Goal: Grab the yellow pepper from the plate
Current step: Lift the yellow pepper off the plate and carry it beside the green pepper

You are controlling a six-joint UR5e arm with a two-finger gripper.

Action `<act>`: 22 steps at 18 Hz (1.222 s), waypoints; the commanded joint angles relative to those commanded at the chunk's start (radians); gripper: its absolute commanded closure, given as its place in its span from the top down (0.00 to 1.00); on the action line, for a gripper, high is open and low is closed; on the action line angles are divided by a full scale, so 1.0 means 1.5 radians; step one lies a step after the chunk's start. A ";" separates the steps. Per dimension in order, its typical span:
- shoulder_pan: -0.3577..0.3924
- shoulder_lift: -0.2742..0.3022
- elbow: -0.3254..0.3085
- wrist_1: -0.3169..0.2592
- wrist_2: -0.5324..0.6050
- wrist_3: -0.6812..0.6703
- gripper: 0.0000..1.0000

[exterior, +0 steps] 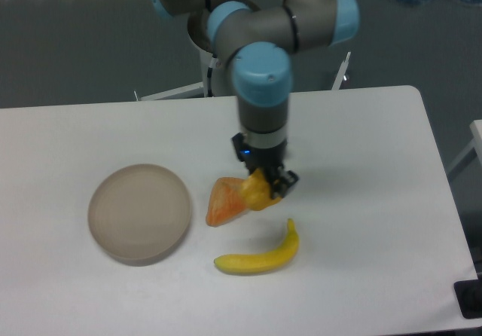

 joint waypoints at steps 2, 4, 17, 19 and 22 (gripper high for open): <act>0.015 0.000 -0.005 0.000 0.000 0.033 0.02; 0.028 -0.001 -0.010 -0.005 0.003 0.079 0.02; 0.069 -0.008 -0.002 -0.027 -0.061 0.153 0.02; 0.074 -0.005 -0.002 -0.042 -0.059 0.166 0.02; 0.075 -0.003 -0.004 -0.046 -0.053 0.200 0.02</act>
